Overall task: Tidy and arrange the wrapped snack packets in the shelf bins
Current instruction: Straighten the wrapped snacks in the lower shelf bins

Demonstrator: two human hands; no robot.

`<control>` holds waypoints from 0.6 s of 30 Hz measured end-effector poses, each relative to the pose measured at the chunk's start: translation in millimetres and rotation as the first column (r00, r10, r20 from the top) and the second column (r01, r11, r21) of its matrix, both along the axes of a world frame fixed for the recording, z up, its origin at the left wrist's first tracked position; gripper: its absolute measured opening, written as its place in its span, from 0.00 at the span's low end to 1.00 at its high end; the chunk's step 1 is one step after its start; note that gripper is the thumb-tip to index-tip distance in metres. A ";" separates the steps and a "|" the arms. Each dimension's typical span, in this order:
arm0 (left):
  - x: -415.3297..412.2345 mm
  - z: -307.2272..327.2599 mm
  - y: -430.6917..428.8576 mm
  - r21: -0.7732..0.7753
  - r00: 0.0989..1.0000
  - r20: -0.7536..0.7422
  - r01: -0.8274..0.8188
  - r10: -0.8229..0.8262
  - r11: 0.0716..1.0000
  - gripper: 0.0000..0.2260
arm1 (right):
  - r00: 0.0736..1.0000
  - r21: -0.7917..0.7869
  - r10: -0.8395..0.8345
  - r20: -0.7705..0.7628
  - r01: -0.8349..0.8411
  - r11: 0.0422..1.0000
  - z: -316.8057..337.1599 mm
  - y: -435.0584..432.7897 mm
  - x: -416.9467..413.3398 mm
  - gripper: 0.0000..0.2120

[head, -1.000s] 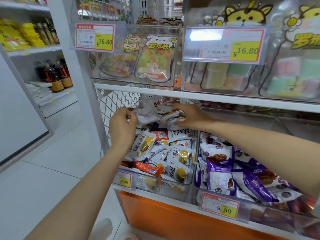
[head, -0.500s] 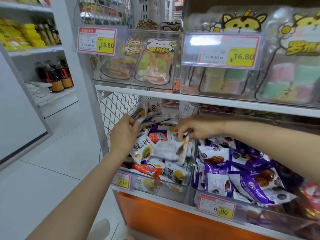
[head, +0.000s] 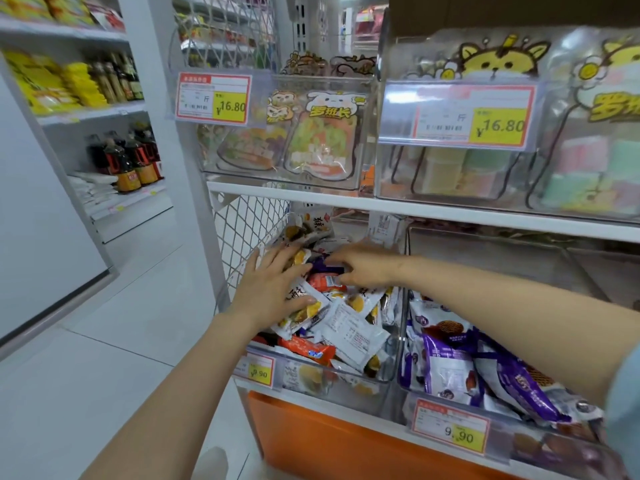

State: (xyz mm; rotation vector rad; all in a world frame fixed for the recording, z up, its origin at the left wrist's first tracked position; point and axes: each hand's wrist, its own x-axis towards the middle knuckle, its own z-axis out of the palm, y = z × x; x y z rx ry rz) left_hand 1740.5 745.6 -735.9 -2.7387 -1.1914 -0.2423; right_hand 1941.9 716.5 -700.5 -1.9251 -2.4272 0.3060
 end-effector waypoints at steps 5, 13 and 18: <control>-0.9 2.1 -0.4 -0.060 0.998 -0.013 -0.069 0.068 0.996 0.30 | 0.986 0.072 0.001 0.166 -0.013 0.997 -21.9 22.3 -9.5 0.26; -4.7 -2.6 4.1 -0.124 0.996 0.049 -0.064 0.071 0.990 0.30 | 0.937 0.176 -0.007 0.348 -0.058 0.983 -30.6 37.2 -13.3 0.31; -6.3 -5.0 4.9 -0.119 0.995 0.073 -0.052 0.061 0.992 0.30 | 0.957 0.136 0.047 0.285 -0.089 0.987 -26.3 39.4 -11.7 0.21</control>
